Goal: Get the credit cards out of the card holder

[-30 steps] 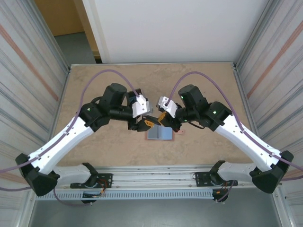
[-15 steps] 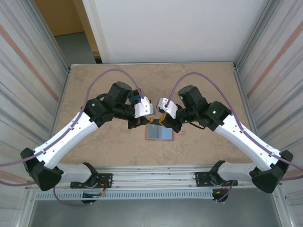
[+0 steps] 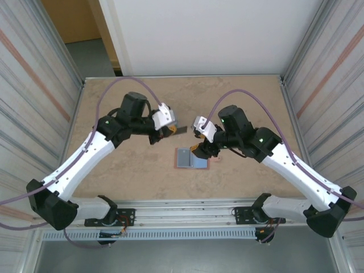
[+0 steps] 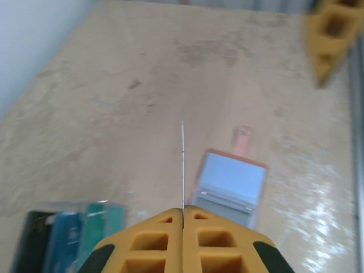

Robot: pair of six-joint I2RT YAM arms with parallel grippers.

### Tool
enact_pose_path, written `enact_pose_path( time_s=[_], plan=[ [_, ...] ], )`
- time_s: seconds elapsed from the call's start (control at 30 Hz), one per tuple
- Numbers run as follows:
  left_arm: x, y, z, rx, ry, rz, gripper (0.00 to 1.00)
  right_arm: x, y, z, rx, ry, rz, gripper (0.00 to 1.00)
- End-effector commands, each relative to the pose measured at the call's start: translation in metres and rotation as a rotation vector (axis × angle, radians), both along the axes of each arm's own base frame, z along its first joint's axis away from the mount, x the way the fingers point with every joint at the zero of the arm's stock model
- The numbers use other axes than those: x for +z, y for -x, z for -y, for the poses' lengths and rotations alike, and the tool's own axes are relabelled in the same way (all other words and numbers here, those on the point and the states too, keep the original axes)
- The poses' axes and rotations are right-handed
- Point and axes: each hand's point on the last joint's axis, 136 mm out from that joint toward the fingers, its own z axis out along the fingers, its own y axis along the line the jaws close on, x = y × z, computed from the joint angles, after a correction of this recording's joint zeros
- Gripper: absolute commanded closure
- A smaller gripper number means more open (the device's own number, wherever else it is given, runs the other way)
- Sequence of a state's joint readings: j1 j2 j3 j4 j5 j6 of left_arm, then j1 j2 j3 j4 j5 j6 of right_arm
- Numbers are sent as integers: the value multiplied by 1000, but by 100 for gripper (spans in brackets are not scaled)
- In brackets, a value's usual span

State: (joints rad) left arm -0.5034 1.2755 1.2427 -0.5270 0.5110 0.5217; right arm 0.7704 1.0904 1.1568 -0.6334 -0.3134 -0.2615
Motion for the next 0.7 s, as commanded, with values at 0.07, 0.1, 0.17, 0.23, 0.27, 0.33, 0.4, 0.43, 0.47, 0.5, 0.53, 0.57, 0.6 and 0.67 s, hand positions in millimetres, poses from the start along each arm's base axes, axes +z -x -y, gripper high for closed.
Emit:
enact_pose_path(
  time_s=[0.07, 0.1, 0.17, 0.23, 0.27, 0.33, 0.4, 0.43, 0.47, 0.5, 0.53, 0.57, 0.6, 0.67],
  plan=[
    [3, -48, -14, 84, 85, 67, 100, 8, -15, 5, -129, -82, 16, 32],
    [1, -58, -18, 93, 93, 74, 100, 5, -17, 5, -149, -85, 8, 28],
    [-3, -76, -27, 115, 110, 71, 100, 1, -22, 7, -187, -90, -1, 1],
    [-9, -94, -34, 134, 136, 67, 100, -1, -29, 9, -236, -96, -5, 1],
    [-12, -103, -38, 140, 150, 68, 100, -2, -33, 11, -266, -97, -6, 1],
    [-22, -117, -42, 142, 159, 75, 100, -1, -43, 16, -342, -112, 1, 1],
    [-36, -129, -45, 140, 136, 77, 100, 0, -51, 22, -414, -127, 1, 1],
    [-44, -134, -45, 137, 117, 67, 100, 3, -55, 26, -455, -136, 4, 1],
    [-54, -140, -46, 140, 96, 52, 100, 5, -60, 30, -495, -143, 6, 1],
    [-60, -145, -47, 146, 78, 45, 100, 5, -63, 33, -528, -148, 7, 1],
    [-69, -151, -48, 151, 60, 29, 100, 7, -66, 37, -558, -158, 11, 1],
    [-76, -155, -49, 153, 51, 22, 100, 9, -67, 38, -576, -169, 11, 1],
    [-82, -158, -49, 152, 45, 13, 100, 10, -67, 39, -582, -180, 10, 1],
    [-95, -164, -50, 153, 37, -6, 100, 13, -67, 39, -588, -197, 11, 1]
  ],
)
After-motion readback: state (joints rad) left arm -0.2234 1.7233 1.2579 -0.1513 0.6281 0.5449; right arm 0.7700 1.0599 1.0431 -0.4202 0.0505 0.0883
